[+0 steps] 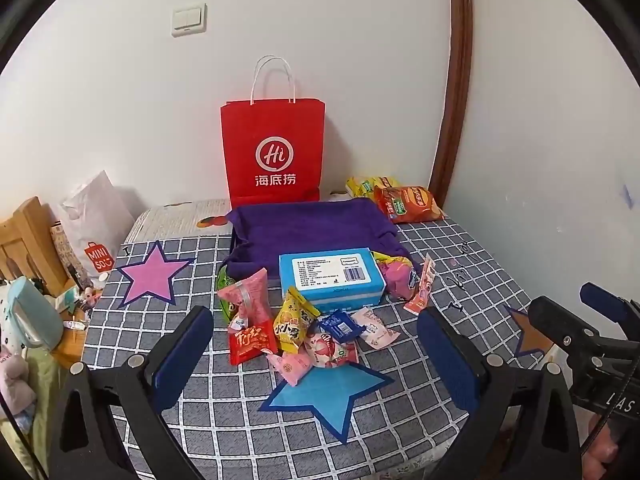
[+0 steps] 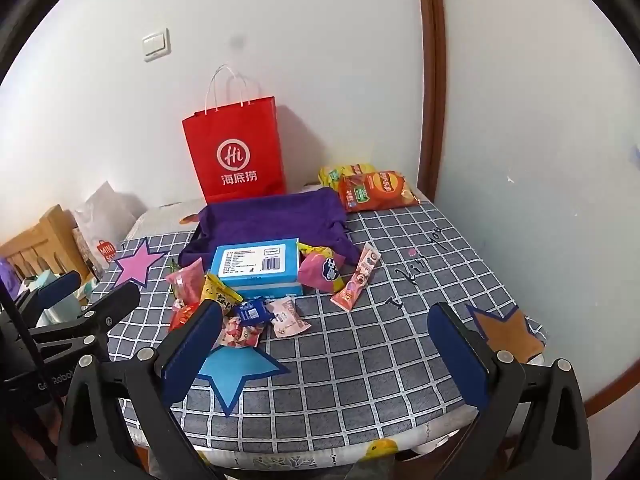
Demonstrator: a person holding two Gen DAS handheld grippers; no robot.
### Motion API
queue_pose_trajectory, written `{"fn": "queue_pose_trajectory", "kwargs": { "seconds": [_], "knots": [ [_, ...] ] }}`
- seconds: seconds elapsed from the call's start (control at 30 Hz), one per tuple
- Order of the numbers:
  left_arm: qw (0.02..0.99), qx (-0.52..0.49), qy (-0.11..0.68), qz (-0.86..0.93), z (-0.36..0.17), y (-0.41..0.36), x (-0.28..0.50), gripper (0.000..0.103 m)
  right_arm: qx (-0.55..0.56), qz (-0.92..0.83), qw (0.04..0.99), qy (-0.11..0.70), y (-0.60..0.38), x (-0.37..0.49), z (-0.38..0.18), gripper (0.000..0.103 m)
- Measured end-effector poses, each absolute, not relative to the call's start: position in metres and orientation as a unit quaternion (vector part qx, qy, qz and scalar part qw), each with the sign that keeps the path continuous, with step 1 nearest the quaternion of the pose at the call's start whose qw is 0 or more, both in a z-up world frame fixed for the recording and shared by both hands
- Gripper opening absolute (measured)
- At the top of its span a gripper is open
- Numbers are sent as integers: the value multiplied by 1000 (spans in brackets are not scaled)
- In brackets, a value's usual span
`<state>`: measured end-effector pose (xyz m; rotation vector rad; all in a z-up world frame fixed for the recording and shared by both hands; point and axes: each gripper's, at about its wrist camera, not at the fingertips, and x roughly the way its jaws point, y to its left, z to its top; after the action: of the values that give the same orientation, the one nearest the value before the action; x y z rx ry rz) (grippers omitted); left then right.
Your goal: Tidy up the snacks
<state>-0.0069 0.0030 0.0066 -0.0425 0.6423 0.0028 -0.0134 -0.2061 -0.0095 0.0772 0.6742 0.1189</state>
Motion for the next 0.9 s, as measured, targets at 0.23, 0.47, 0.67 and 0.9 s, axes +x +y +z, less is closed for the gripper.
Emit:
{"fn": "queue_pose_trajectory", "kwargs": {
  "seconds": [0.23,0.47,0.67,0.9],
  "knots": [
    [949,-20,314,1,7,2,-8,102,39,58,942,328,-206,-16,-10,101],
    [950,-21,312,1,6,1,-9,102,47,58,941,329,-209,-16,-10,101],
    [950,-22,311,0,9,-1,-9,102,48,55,943,326,-209,-17,-9,101],
    [951,-22,308,-3,10,0,-10,102,45,55,943,325,-207,-17,-7,101]
  ]
}}
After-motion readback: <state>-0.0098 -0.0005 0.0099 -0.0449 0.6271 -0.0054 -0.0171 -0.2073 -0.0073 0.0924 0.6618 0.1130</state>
